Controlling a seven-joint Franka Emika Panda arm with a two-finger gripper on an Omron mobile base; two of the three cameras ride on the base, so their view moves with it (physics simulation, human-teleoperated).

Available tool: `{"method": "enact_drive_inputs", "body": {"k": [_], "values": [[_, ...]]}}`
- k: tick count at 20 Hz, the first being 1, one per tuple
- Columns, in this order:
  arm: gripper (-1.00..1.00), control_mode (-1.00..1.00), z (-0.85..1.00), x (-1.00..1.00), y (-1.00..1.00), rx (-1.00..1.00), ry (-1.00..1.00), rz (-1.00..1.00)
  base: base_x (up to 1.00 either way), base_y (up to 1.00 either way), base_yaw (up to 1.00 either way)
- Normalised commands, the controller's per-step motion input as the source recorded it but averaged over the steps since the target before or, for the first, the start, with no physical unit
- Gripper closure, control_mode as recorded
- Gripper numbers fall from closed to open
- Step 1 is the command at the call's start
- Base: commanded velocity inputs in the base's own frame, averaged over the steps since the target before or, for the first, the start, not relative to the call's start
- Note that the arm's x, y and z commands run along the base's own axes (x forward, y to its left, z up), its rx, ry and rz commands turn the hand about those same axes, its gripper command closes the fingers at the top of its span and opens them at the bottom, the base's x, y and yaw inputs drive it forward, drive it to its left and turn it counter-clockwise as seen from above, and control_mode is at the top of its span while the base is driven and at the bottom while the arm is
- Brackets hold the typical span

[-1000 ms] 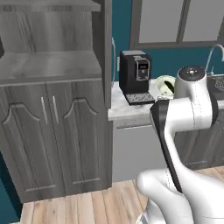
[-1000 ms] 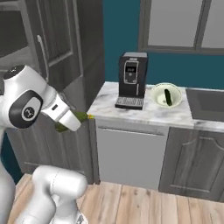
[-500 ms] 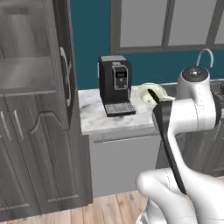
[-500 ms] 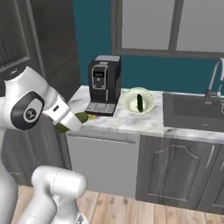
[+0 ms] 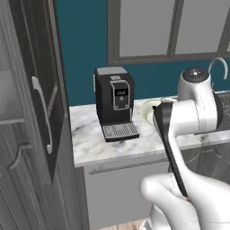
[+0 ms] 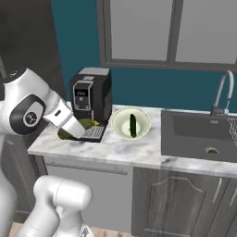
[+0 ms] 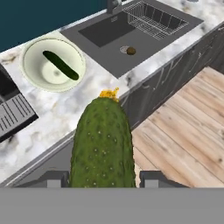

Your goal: Pick the cucumbers from the cabinet and place them in one bowl. Pick the kiwi from the sink and place it in the other bowl.

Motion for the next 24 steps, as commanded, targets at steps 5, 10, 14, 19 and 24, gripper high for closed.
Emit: {"method": "enact_drive_inputs", "body": {"k": [5,10,14,19,24], "values": [[1.00,1.00,0.00,0.00,0.00,0.00,0.00,0.00,0.31,-0.45,0.06],[1.00,1.00,0.00,0.00,0.00,0.00,0.00,0.00,0.46,-0.02,0.00],[1.00,1.00,0.00,0.00,0.00,0.00,0.00,0.00,0.52,-0.22,0.02],[1.00,1.00,0.00,0.00,0.00,0.00,0.00,0.00,0.33,-0.33,0.04],[1.00,1.00,0.00,0.00,0.00,0.00,0.00,0.00,0.20,0.00,0.02]]}}
